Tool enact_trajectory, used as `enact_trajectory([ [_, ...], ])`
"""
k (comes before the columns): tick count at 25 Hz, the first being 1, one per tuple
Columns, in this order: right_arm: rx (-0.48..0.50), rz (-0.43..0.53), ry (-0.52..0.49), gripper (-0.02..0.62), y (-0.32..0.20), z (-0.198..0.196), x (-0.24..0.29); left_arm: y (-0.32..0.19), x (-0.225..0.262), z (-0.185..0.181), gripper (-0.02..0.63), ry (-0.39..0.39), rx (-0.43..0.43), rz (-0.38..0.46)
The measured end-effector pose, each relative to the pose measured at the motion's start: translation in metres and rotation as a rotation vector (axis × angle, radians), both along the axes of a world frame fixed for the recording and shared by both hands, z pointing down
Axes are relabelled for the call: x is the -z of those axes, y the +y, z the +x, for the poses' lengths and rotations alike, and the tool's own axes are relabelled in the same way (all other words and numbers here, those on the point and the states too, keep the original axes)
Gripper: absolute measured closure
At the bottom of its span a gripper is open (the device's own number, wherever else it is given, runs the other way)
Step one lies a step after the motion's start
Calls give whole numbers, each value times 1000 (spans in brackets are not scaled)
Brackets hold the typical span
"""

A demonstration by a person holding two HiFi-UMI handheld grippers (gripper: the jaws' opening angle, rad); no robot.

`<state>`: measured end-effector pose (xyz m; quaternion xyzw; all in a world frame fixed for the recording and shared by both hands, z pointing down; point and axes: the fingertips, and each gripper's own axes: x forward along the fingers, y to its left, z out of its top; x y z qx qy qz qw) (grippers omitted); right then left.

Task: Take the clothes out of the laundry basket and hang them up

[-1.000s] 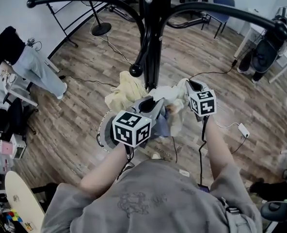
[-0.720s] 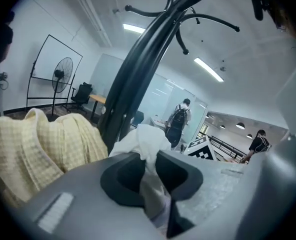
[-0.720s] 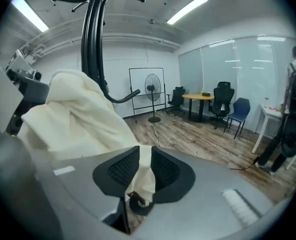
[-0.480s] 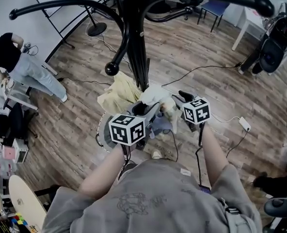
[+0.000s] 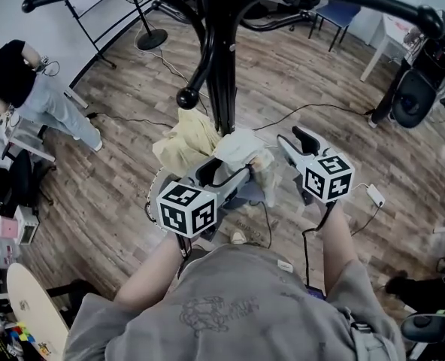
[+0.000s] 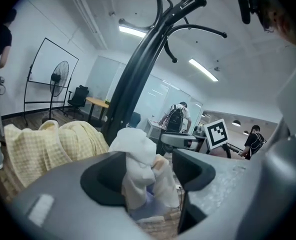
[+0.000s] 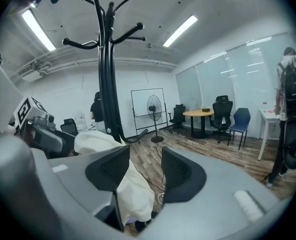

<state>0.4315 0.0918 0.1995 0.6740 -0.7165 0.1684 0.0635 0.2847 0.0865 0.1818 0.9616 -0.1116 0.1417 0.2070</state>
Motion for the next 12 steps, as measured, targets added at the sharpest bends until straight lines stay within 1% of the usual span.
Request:
enact_trajectory([
  [2,35,34,15,370,-2,-13,19,-4,8,-7,325,3,7,20],
  [4,106,57,48,387,-3,-35,38,-8,19,-16,325,10,16,46],
  [7,211,96,90,393,-2,-68,62,-17,38,-32,325,27,53,110],
  [9,246,133,85,407,-2,-84,77,-24,49,-43,325,32,84,151],
  [12,272,196,74,430,-6,-104,102,-40,62,-62,325,39,125,182],
])
